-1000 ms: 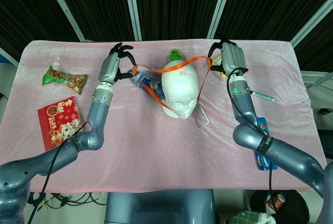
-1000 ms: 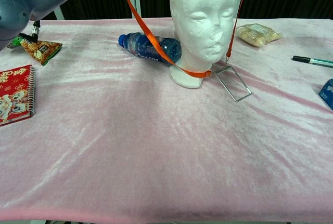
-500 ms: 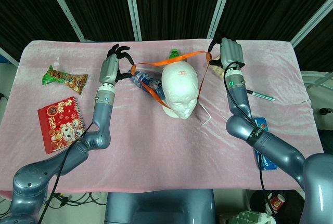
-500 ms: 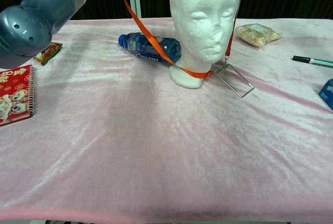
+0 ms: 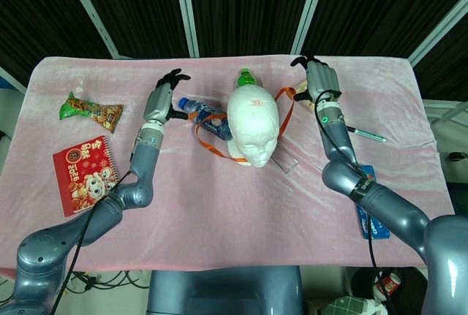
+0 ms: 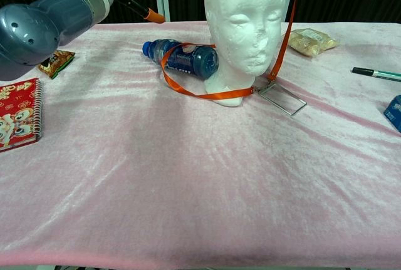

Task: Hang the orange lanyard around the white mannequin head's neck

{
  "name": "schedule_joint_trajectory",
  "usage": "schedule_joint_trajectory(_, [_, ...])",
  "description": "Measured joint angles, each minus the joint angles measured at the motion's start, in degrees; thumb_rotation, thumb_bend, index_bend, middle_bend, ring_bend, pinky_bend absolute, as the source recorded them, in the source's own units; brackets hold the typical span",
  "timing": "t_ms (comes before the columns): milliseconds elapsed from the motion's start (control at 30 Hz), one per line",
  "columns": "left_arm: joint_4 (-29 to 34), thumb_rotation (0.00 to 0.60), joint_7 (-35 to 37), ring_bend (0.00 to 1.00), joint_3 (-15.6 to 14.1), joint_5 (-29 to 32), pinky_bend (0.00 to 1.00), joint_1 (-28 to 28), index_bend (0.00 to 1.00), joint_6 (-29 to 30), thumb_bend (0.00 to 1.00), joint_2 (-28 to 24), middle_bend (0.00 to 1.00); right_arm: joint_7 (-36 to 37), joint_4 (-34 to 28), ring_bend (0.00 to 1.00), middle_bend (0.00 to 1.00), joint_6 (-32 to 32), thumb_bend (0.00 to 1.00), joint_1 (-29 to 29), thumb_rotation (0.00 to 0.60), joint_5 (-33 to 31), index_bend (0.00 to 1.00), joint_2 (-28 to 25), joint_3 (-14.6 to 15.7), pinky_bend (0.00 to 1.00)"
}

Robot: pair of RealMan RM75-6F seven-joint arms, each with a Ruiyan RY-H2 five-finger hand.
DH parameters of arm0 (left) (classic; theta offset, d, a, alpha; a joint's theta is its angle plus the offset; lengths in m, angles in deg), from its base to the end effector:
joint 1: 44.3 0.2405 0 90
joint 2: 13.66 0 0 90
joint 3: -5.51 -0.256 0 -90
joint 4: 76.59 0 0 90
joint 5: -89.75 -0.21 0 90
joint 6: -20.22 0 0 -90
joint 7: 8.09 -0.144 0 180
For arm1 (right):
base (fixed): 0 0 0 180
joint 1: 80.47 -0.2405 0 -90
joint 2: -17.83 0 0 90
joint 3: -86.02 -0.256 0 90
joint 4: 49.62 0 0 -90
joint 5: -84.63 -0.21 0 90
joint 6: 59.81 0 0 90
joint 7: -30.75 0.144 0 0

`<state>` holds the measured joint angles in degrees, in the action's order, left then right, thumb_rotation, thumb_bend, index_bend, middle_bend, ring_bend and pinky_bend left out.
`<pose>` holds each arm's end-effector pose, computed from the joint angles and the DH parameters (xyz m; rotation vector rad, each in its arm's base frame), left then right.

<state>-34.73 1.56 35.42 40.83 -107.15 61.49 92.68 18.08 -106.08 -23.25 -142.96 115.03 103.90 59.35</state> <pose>-0.0914 0.4955 -0.0136 -1.3009 -1.4054 -1.2944 -0.1090 -0.5174 0.0885 1.3626 -1.2384 1.0466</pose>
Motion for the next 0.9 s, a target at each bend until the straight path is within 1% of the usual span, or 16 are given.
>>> schedule_joint_trajectory(133, [3.25,0.6,-2.04,0.0,0.07,1.46,0.0,0.64,0.2,-0.43,0.04,-1.56,0.04,0.52,-2.26,0.18,0.07,-0.54,0.08,0.68,0.6,0.3,0.15,-1.63,0.58,0.18])
schedule_joint_trajectory(300, [7.78,0.6,-3.79,0.0,0.5,2.82,0.0,1.85,0.2,1.02,0.04,-3.66,0.04,2.73,-4.18,0.18,0.08,0.16,0.08,1.85,0.6,-0.17,0.15,-3.3,0.06,0.18])
schedule_joint_trajectory(433, [12.3,0.6,-5.19,0.0,0.33,2.54,0.0,3.2,0.2,3.37,0.05,-5.97,0.04,4.74,-4.93,0.18,0.08,2.55,0.09,3.76,0.6,-0.24,0.15,-5.02,-0.62,0.18])
schedule_joint_trajectory(533, [16.66,0.6,-6.96,0.0,-0.14,1.95,0.0,4.52,0.24,5.82,0.08,-8.19,0.05,5.81,-5.49,0.18,0.09,3.81,0.1,5.95,0.6,-0.85,0.15,-6.97,-0.78,0.18])
schedule_joint_trajectory(600, [20.29,0.6,-8.67,0.0,-0.68,1.56,0.0,5.63,0.26,7.57,0.08,-10.04,0.06,6.24,-6.06,0.18,0.09,4.4,0.11,7.59,0.6,-1.33,0.15,-8.53,-0.64,0.18])
schedule_joint_trajectory(733, [28.26,0.6,-12.68,0.0,-2.03,1.26,0.0,8.16,0.26,10.79,0.08,-14.26,0.06,6.6,-7.47,0.18,0.09,5.67,0.12,11.2,0.6,-1.6,0.15,-11.65,0.52,0.18])
schedule_joint_trajectory(767, [30.88,0.6,-14.07,0.0,-2.51,1.17,0.0,9.07,0.26,12.1,0.08,-15.66,0.06,6.66,-7.9,0.18,0.09,5.92,0.12,12.1,0.6,-1.51,0.15,-12.39,0.92,0.18])
schedule_joint_trajectory(900, [37.98,0.6,-18.33,0.0,-4.22,0.45,0.0,12.36,0.26,17.57,0.08,-20.1,0.05,8.16,-10.45,0.18,0.09,6.54,0.12,15.85,0.6,-0.25,0.15,-15.57,2.15,0.18])
